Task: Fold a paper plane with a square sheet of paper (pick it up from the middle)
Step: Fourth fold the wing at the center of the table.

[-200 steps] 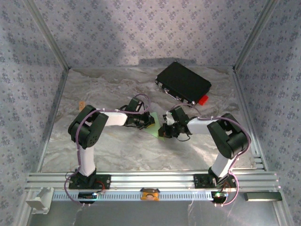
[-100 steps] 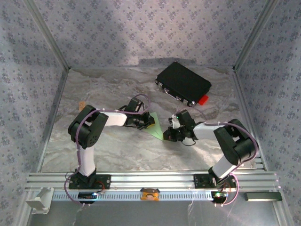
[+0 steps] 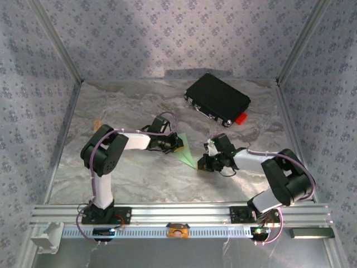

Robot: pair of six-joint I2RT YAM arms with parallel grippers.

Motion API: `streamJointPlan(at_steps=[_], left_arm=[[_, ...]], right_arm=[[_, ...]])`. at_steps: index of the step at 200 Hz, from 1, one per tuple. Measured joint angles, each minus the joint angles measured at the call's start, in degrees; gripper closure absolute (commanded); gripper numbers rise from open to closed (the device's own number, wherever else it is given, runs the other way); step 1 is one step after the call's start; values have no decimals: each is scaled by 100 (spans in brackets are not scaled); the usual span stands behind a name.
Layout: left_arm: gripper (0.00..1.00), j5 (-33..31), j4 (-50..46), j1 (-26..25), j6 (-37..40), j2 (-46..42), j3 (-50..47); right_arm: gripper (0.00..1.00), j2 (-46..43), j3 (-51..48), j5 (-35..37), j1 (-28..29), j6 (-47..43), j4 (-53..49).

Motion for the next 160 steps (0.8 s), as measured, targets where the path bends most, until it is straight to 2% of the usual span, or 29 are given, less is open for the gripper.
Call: streamJointPlan(at_steps=[37, 84, 130, 160], left_arm=[[88, 0, 0, 0, 2, 0, 0], [88, 0, -2, -2, 17, 0, 2], [88, 0, -7, -2, 42, 0, 2], [88, 11, -9, -2, 42, 0, 2]], right_arm=[[96, -125, 409, -90, 22, 0, -179], [96, 540, 964, -273, 208, 24, 13], [96, 732, 654, -249, 234, 48, 17], [96, 459, 234, -210, 192, 92, 118]])
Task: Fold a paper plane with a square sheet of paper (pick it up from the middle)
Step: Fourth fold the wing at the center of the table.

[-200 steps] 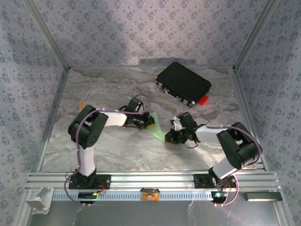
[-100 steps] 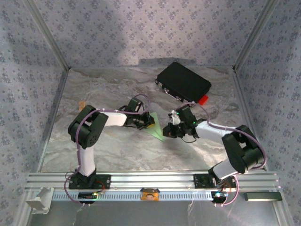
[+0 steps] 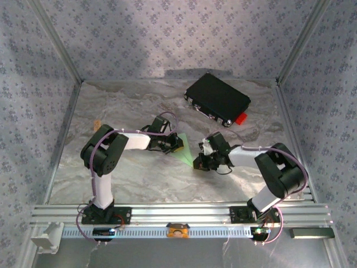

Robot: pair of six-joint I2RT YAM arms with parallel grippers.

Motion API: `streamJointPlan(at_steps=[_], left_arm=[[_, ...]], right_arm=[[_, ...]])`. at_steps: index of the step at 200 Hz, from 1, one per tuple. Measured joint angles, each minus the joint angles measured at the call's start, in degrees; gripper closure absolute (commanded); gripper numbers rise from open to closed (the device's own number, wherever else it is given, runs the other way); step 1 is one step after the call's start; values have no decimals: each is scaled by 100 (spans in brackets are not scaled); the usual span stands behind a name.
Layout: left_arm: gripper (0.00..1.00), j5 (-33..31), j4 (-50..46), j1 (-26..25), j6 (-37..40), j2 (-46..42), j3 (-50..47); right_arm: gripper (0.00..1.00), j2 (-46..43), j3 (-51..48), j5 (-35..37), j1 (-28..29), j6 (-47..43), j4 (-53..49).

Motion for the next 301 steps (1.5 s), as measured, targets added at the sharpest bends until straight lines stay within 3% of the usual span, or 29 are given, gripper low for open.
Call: streamJointPlan(at_steps=[66, 110, 167, 237, 301], left_arm=[[88, 2, 2, 0, 2, 0, 0], [88, 2, 2, 0, 2, 0, 0], [88, 2, 2, 0, 2, 0, 0], [88, 4, 2, 0, 2, 0, 0], [81, 2, -280, 0, 181, -57, 129]], right_arm=[[96, -413, 267, -74, -61, 111, -179], [96, 433, 1215, -76, 57, 129, -83], [96, 975, 1547, 149, 262, 155, -160], [96, 1064, 1043, 114, -31, 374, 378], [100, 1051, 610, -214, -188, 610, 1213]])
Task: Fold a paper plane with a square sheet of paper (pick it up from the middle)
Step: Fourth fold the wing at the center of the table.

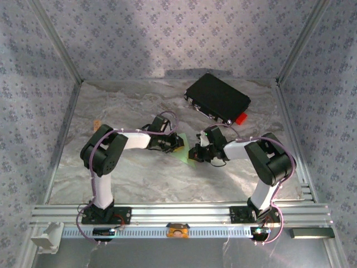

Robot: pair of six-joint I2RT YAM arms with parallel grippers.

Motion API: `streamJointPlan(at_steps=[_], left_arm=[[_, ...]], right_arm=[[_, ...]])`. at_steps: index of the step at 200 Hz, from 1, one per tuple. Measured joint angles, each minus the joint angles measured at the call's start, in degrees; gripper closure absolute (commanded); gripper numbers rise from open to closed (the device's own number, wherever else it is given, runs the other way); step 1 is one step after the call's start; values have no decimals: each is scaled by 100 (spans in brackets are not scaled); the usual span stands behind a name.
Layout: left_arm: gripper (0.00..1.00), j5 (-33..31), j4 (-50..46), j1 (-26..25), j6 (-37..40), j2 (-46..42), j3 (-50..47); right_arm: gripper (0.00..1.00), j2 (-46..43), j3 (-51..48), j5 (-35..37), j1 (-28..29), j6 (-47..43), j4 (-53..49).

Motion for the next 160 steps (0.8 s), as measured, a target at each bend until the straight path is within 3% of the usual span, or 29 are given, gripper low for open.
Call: streamJointPlan(at_steps=[65, 101, 160], left_arm=[[96, -127, -188, -356, -7, -221, 31], [97, -133, -157, -498, -103, -168, 22], [94, 166, 151, -240, -203, 90, -96]], right_arm=[[100, -33, -76, -37, -37, 66, 59], [100, -33, -87, -63, -55, 85, 66], [100, -33, -105, -66, -63, 103, 111]])
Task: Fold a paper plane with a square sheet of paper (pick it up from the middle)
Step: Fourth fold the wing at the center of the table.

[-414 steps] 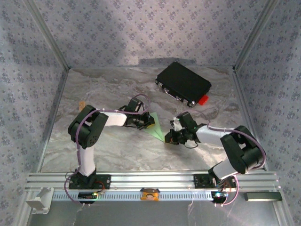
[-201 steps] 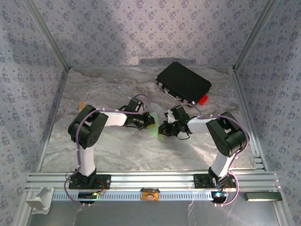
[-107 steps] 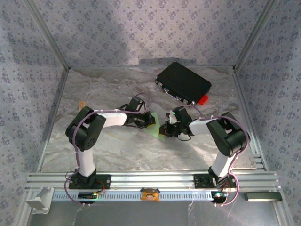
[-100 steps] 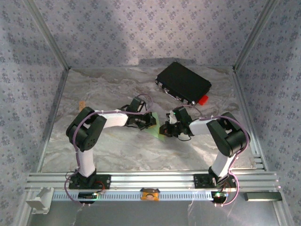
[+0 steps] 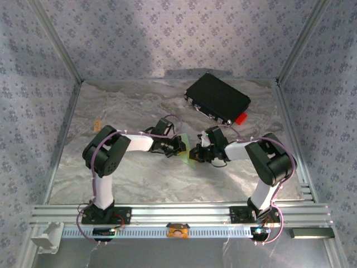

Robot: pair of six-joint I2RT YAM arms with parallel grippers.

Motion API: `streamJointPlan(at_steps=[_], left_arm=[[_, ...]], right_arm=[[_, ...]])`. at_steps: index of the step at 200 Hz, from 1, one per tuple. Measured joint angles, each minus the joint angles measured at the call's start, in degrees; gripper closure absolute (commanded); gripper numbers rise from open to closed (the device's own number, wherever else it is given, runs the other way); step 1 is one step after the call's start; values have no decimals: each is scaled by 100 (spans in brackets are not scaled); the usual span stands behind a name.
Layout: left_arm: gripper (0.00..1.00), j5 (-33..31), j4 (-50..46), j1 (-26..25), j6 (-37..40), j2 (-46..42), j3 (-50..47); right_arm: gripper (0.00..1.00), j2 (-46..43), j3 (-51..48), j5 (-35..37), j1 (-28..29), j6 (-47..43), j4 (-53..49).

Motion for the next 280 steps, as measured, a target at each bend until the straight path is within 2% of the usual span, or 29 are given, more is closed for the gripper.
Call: streamJointPlan(at_steps=[88, 218, 280], left_arm=[[92, -234, -656, 540, 317, 83, 439], [91, 72, -1191, 1152, 625, 463, 1056], [90, -332, -1491, 1373, 715, 544, 1368]], right_arm=[[100, 0, 0, 2, 0, -4, -9], [100, -2, -4, 0, 0, -72, -7], [100, -61, -31, -2, 0, -133, -98]])
